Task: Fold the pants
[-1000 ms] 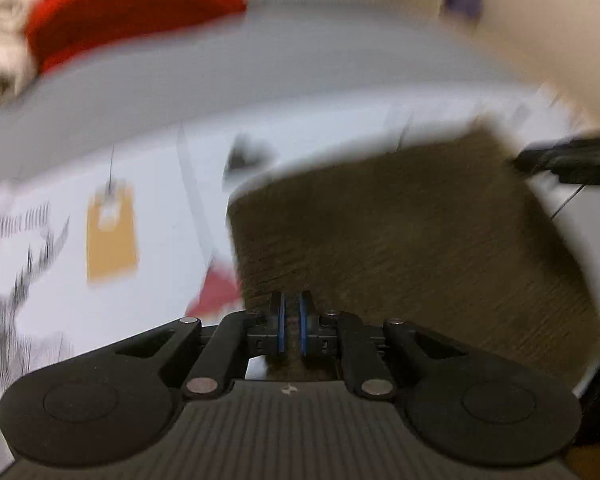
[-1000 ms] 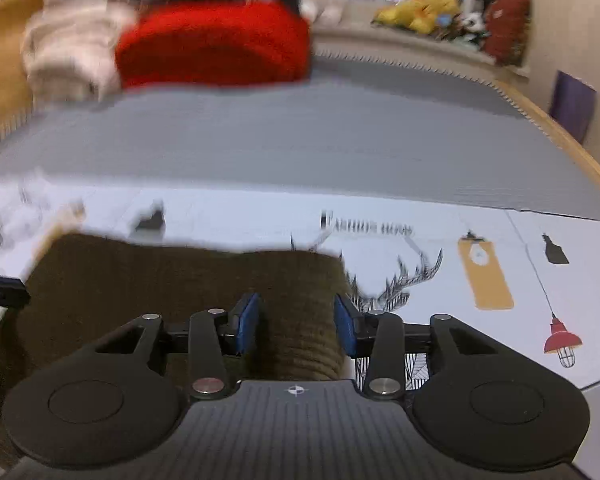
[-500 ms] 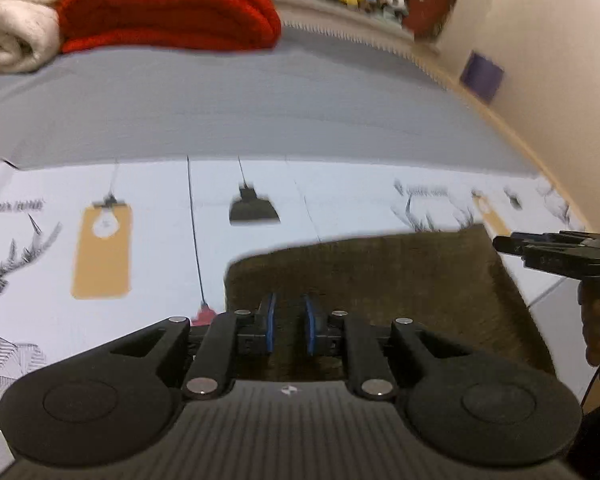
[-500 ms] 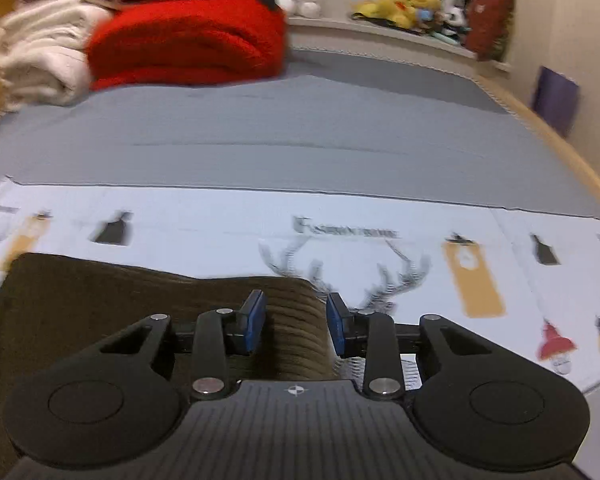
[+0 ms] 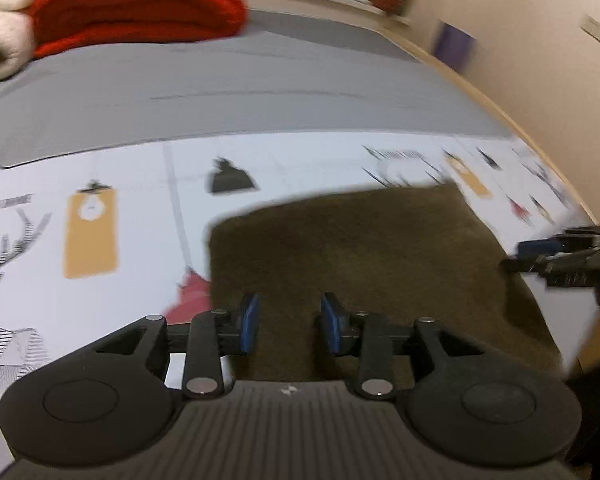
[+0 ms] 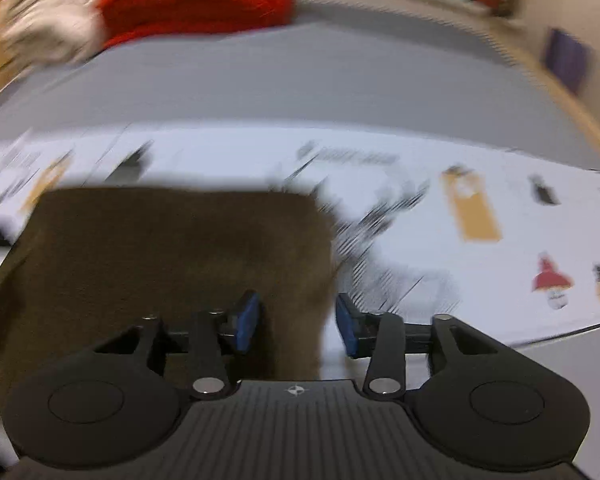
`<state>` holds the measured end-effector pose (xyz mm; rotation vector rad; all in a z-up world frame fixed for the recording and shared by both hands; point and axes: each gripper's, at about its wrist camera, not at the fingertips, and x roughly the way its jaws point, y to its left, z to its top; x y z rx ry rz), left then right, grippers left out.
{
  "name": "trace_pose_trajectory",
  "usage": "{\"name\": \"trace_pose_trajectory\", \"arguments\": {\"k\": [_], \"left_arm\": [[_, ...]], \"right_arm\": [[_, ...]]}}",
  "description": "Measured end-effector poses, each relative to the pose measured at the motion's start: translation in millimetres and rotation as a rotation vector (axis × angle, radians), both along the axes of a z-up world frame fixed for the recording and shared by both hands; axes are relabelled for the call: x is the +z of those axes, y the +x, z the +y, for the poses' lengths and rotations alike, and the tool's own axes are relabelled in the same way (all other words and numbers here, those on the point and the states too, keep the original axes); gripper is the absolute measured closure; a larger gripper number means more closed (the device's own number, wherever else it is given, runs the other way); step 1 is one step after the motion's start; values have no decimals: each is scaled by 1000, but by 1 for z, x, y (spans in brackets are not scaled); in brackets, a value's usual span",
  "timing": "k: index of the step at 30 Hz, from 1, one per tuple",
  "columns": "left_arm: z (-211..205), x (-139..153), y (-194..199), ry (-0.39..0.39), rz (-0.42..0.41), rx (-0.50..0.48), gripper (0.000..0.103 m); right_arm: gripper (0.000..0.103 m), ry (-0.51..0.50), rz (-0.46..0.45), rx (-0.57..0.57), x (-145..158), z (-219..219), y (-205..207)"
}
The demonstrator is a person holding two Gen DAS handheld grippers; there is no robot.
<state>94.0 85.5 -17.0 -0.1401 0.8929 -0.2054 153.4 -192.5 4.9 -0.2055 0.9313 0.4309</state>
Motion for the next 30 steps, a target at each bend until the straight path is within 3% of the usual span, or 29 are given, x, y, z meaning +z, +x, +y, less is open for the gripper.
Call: {"name": "trace_pose_trajectory", "arguments": {"k": [2, 4, 5, 9, 11, 12, 13, 15, 18, 22, 24, 27, 30], "left_arm": [[-8, -9, -7, 34, 56, -68, 63], [-17, -20, -17, 142, 82, -118, 54], [-19, -19, -21, 160, 77, -120, 53], [-20, -8, -38, 177, 77, -81, 51], [-22, 2, -52, 220, 39, -77, 38], [-23, 12, -61, 237, 9, -55, 19], [-23, 23, -71, 257, -26, 0, 8], [-27, 43, -91, 284, -107, 102, 7], [-34, 67, -118, 238, -155, 191, 5], [-46, 66, -140, 94, -81, 311, 0], [-57, 48, -144, 45, -16, 304, 0], [-74, 21, -136, 141, 110, 290, 0], [-69, 18, -124, 121, 80, 310, 0]], "right_arm": [[47, -75, 63, 137, -11, 4, -23], [45, -203, 39, 244, -25, 8, -48], [45, -213, 28, 264, -26, 8, -55], [45, -137, 77, 164, -19, -7, -58], [45, -110, 107, 109, -15, -14, -59], [45, -101, 109, 84, -11, -16, -63], [45, -94, 97, 62, -8, -17, -69], [44, -81, -1, 7, 5, -16, -85], [36, -20, -131, -67, 28, -18, -115], [6, 106, -177, -186, 51, -24, -145], [6, 137, -167, -225, 50, -27, -153], [6, 101, -112, -248, 37, -23, -150], [6, 64, -153, -234, 33, -15, -146]]}}
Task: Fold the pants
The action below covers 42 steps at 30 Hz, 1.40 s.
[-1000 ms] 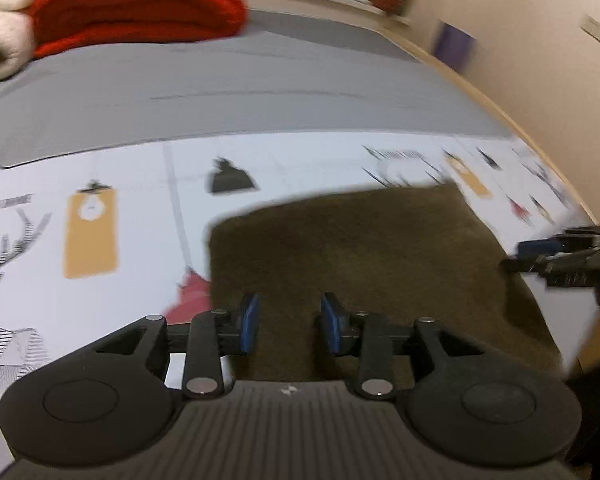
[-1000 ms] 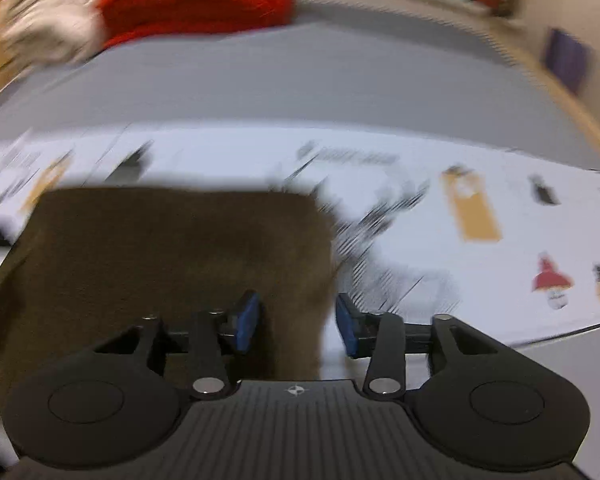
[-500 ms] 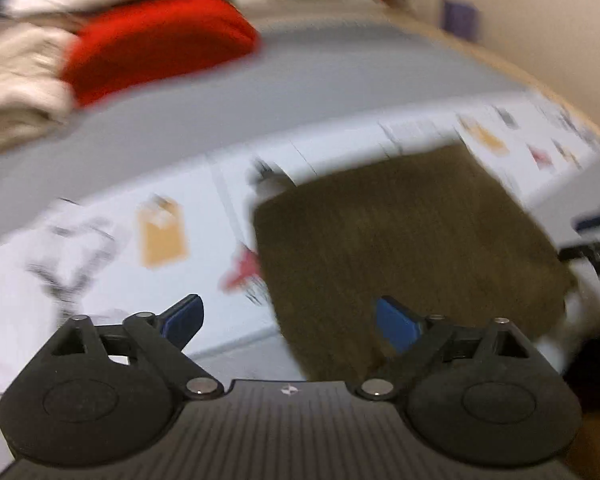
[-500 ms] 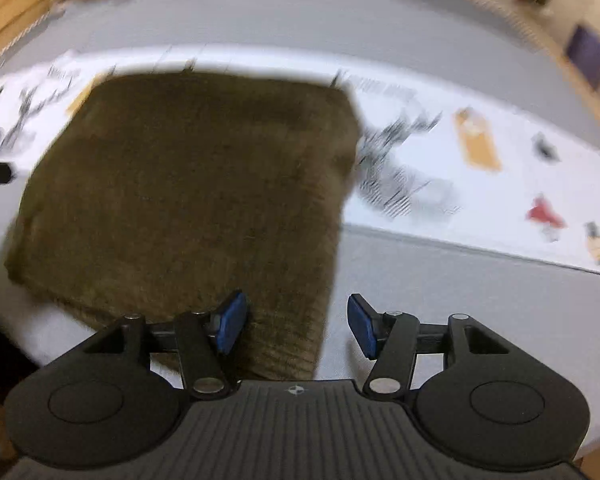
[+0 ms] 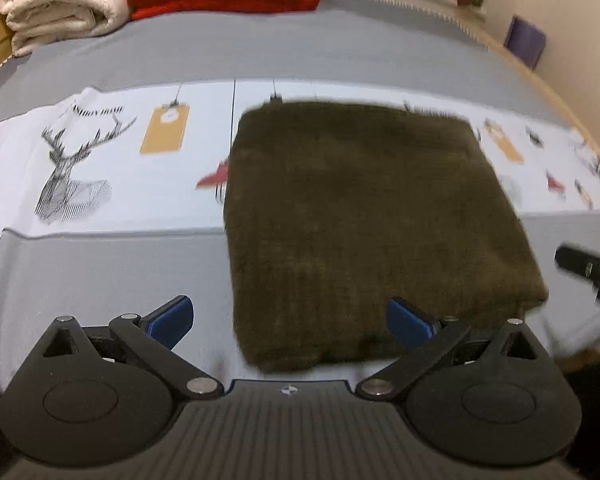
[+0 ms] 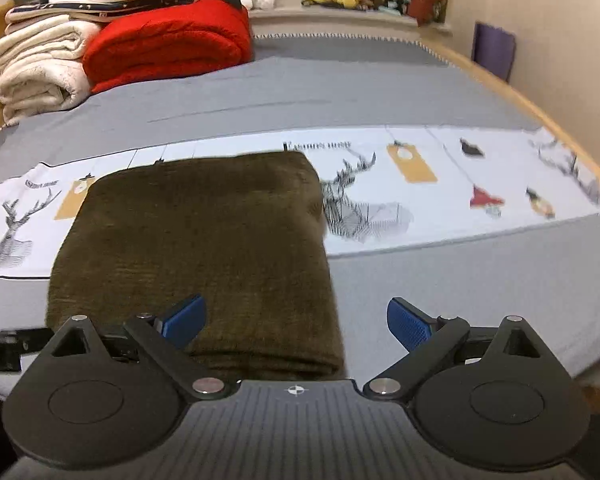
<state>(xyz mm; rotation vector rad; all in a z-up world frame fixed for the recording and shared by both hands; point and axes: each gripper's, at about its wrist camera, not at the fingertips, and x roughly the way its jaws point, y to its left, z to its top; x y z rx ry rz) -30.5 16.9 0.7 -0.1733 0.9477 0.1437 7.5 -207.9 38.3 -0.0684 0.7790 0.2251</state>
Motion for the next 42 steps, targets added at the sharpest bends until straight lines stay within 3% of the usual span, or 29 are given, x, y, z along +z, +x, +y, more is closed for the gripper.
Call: {"name": "trace_pose_trajectory", "arguments": {"k": [8, 17, 42], "left_arm": [[4, -13, 32, -37, 27, 40, 0], [-7, -20, 33, -23, 24, 1, 0], [-9, -19, 30, -34, 20, -40, 0]], "right_arm": [[6, -36, 3, 33, -11, 12, 14], [6, -5, 41, 37, -15, 10, 20], [6, -38, 62, 70, -21, 21, 18]]}}
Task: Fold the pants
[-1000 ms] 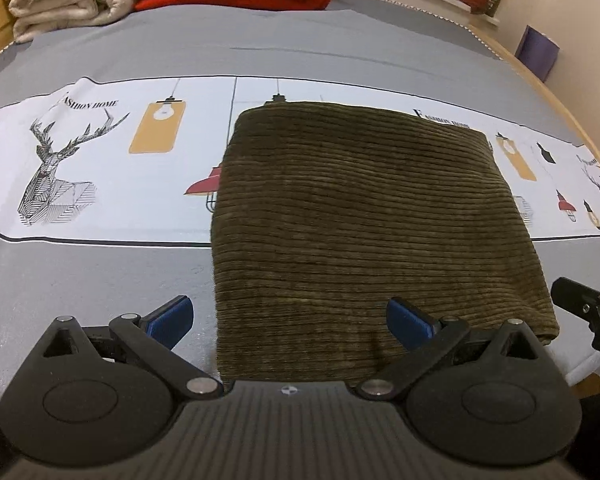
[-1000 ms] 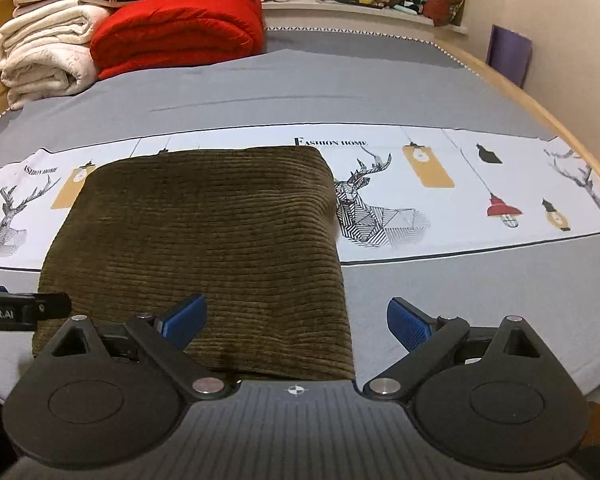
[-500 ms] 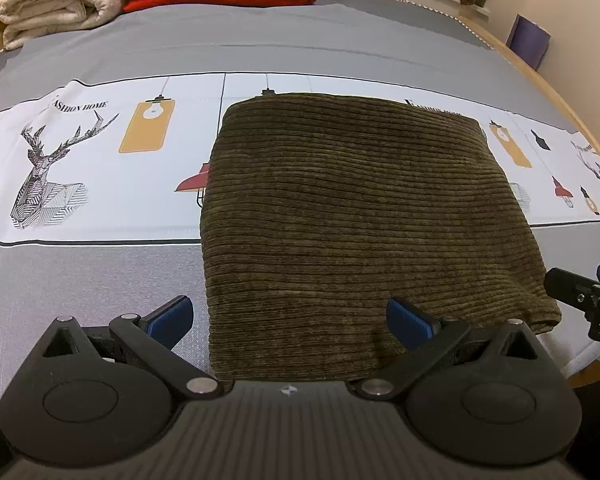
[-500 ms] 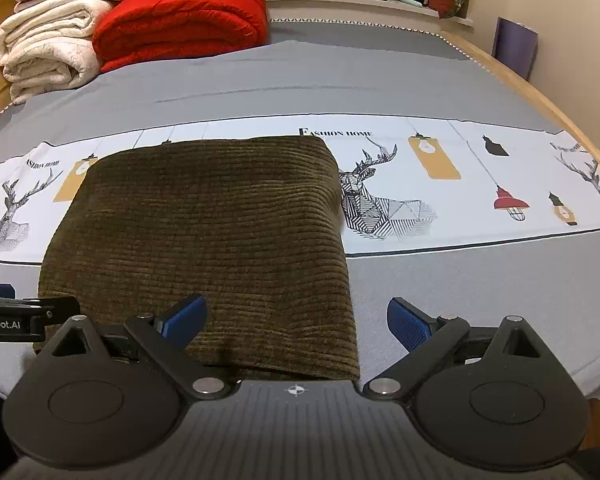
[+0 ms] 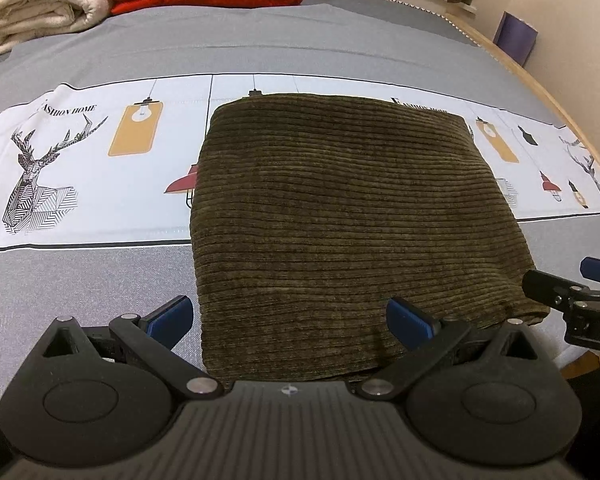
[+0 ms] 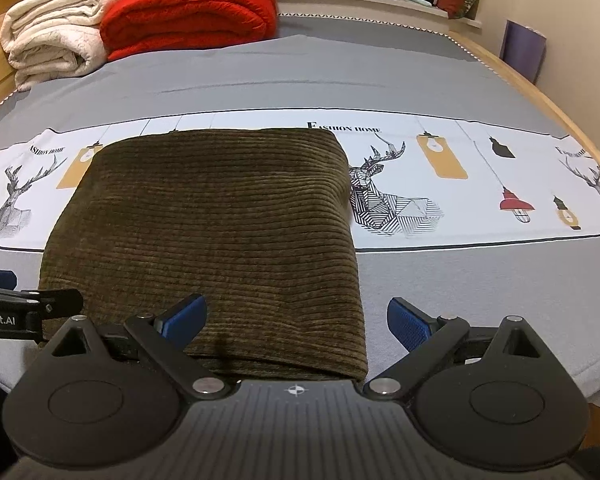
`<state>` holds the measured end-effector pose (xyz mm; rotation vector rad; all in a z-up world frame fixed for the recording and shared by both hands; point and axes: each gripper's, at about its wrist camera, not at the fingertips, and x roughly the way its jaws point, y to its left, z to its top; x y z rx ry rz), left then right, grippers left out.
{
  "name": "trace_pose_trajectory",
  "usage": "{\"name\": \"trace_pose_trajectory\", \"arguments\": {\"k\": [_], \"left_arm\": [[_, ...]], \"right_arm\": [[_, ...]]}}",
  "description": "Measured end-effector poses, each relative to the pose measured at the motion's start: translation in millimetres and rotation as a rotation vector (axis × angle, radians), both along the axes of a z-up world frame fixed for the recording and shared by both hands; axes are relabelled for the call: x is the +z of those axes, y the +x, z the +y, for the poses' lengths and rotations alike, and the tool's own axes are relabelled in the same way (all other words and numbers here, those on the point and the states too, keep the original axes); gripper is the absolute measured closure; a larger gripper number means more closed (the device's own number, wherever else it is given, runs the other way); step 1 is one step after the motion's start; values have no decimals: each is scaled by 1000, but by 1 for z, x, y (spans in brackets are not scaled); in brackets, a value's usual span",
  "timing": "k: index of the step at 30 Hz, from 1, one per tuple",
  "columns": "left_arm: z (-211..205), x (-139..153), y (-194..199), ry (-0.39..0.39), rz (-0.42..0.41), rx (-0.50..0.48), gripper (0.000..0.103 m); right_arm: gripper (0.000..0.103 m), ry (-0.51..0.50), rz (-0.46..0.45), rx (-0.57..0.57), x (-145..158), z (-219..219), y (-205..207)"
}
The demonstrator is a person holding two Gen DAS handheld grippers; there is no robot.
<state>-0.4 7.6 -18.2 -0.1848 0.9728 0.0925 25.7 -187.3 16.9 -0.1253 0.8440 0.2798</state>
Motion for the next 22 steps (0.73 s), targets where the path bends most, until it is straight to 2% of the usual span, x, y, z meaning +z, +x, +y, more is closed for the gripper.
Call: {"name": "trace_pose_trajectory", "arguments": {"k": [22], "left_arm": [[-7, 5, -2, 1, -34, -43, 0]], "right_arm": [[6, 2, 2, 6, -1, -1, 0]]}}
